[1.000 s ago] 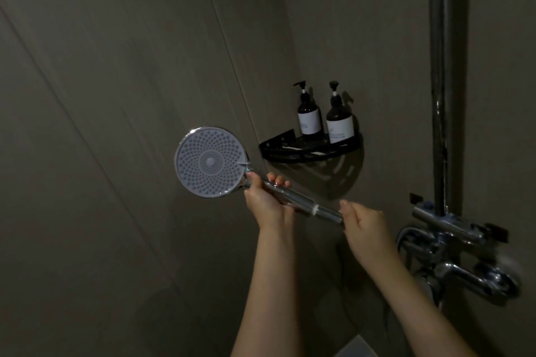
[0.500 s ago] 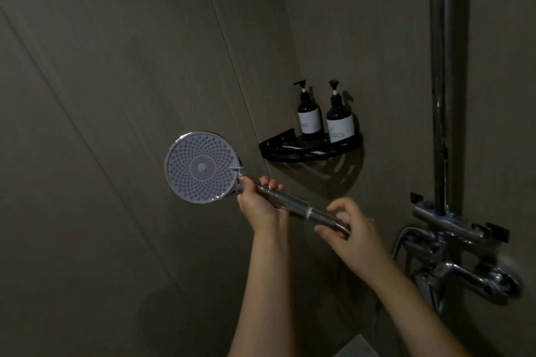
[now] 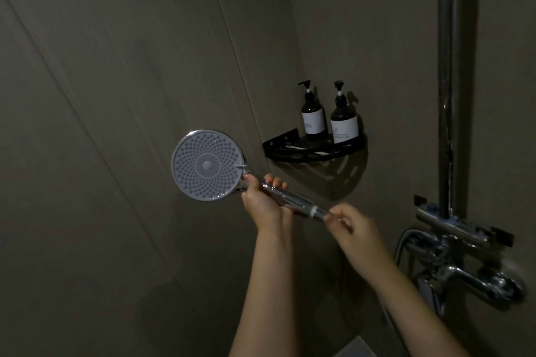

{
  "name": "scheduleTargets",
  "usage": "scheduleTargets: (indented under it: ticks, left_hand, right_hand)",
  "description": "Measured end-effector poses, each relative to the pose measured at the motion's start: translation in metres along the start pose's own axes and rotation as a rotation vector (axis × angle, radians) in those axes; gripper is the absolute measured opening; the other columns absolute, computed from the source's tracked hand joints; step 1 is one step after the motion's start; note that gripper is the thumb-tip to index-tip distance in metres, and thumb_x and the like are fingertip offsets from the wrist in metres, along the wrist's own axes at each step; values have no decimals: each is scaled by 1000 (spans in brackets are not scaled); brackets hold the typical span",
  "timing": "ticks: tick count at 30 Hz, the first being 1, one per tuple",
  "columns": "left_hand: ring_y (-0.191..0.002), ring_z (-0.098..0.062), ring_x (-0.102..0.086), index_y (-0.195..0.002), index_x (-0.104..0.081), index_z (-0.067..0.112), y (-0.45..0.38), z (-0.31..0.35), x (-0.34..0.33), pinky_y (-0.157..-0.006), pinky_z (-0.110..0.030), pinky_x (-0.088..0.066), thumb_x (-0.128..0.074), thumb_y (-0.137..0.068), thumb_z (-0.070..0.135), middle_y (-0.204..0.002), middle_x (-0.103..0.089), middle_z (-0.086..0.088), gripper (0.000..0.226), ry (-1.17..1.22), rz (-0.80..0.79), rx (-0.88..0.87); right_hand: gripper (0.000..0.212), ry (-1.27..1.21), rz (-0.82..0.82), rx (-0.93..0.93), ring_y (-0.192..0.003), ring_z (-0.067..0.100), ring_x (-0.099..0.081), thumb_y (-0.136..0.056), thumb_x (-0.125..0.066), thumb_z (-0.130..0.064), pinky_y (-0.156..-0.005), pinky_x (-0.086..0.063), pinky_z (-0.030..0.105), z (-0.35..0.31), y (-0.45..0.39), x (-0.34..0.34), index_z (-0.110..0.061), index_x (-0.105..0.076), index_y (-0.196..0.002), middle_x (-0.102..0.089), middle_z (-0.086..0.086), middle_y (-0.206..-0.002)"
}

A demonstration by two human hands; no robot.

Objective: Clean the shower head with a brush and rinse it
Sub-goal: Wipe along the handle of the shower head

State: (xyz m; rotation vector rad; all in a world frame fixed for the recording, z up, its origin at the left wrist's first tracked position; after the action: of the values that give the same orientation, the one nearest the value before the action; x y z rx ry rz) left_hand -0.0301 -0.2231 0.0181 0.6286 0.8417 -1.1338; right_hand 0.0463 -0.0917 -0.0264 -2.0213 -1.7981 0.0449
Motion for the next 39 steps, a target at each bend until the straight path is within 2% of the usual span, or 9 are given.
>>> scheduleTargets:
  ticks: [3, 9, 13, 17, 23, 26, 28, 34, 39]
  left_hand:
    - [-40, -8, -44, -106, -36, 13, -1, 1, 2, -41, -17, -40, -42, -96, 31, -60, -44, 2, 22, 19, 10, -4]
    - [-40, -8, -43, -105, -36, 14, 5, -4, 3, -41, -18, -40, -42, -96, 30, -55, -45, 3, 20, -3, -18, 18]
    - [-38, -8, -43, -105, -33, 13, 0, -4, 5, -40, -17, -39, -42, -96, 31, -52, -45, 4, 22, 10, 3, 7]
    - [-37, -8, -44, -104, -35, 12, -2, -3, 9, -40, -16, -40, -43, -96, 31, -57, -44, 2, 22, 17, 44, -2]
    - [-39, -8, -44, -105, -36, 13, 5, -10, 10, -40, -18, -40, -45, -95, 31, -56, -46, 2, 22, -12, 24, 29]
    - [-39, -8, -45, -106, -36, 12, 0, -10, 9, -40, -18, -40, -45, -95, 31, -56, -46, 2, 23, -5, 32, 19]
    - [-39, -9, -45, -106, -36, 11, -4, -10, 12, -39, -18, -41, -46, -95, 32, -58, -46, 1, 25, 2, 42, 11]
    - [-39, -9, -45, -107, -39, 11, 1, -15, 14, -40, -17, -41, -45, -95, 31, -61, -45, 0, 24, 0, 64, 31]
    - [-42, -9, -45, -107, -40, 11, -2, -14, 15, -40, -18, -41, -46, -94, 33, -61, -45, 0, 26, 9, 74, 17]
  right_hand:
    - [20, 40, 29, 78, -61, 4, -58, -83, -65, -19, -55, -41, 18, 6, 1, -1, -29, -49, -76, -60, -2, -65]
    - [45, 62, 119, -20, -51, 15, -51, -98, -36, -26, -53, -39, 27, 9, -3, -3, -20, -48, -56, -51, 3, -54]
    - [11, -6, 13, -5, -75, 19, -62, -90, -54, -29, -68, -49, 36, 6, 1, -3, -29, -50, -80, -64, 5, -79]
    - [19, 168, -16, 82, -64, 6, -57, -87, -61, -24, -54, -40, 15, 3, 2, -4, -32, -49, -74, -59, -5, -69]
    - [48, -62, -12, -215, -53, 17, -47, -99, -34, -34, -54, -35, 27, 10, -2, -4, -15, -51, -58, -50, 4, -57]
    - [17, -77, -61, -129, -61, 13, -52, -90, -53, -31, -58, -40, 26, 9, 1, -5, -22, -51, -76, -56, -1, -68]
    - [21, 6, -67, -23, -69, 7, -58, -83, -66, -21, -59, -42, 16, 5, 4, -4, -30, -48, -82, -59, -6, -76]
    - [45, 210, 114, 41, -38, 3, -42, -98, -41, -19, -40, -31, 12, 3, 0, 2, -22, -46, -53, -42, -4, -46]
    - [13, 54, -63, -25, -69, 9, -58, -85, -63, -27, -57, -40, 17, 5, 1, -2, -22, -51, -86, -61, 1, -78]
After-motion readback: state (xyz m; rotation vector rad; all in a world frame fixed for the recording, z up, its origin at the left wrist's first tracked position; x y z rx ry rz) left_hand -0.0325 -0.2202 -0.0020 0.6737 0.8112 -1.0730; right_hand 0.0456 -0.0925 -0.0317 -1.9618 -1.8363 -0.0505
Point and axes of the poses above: each hand's wrist, its own y-axis away from the middle knuckle, its own x-axis out of the back of the hand, z = x × y, the point moved 2 cm from there along -y, towards the middle knuckle
